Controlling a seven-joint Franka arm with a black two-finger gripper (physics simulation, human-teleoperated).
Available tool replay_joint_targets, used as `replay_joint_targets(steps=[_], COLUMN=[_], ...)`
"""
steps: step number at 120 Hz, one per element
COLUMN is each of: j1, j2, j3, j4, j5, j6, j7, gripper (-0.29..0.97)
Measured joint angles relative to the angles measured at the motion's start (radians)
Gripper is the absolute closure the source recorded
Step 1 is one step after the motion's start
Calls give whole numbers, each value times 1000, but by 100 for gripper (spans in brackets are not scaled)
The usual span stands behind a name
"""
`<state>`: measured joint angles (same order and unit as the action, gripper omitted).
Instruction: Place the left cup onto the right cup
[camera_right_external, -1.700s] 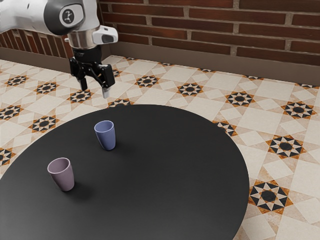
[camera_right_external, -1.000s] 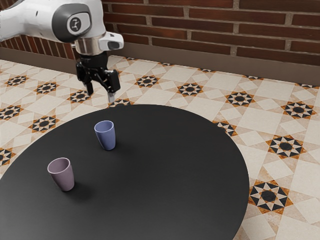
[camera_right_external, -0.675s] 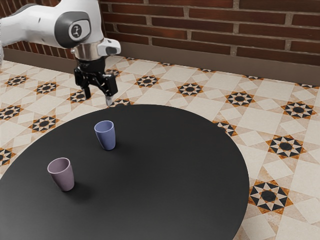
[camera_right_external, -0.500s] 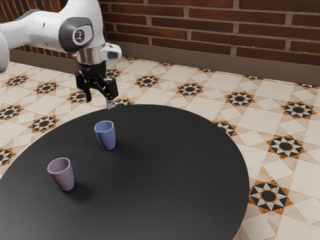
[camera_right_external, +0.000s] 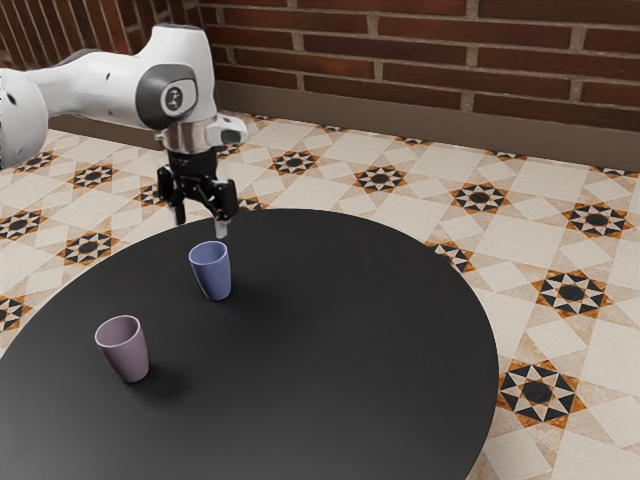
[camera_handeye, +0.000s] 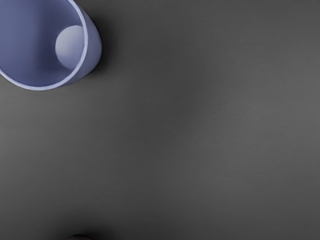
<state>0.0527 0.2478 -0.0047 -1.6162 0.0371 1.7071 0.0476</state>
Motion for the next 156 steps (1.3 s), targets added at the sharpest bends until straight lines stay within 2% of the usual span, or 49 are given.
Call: replay_joint_targets(steps=[156], j1=[58], j2=[229], j3=[0], j4=[171], j5=[4], j6=[50], j7=[55], gripper=[3])
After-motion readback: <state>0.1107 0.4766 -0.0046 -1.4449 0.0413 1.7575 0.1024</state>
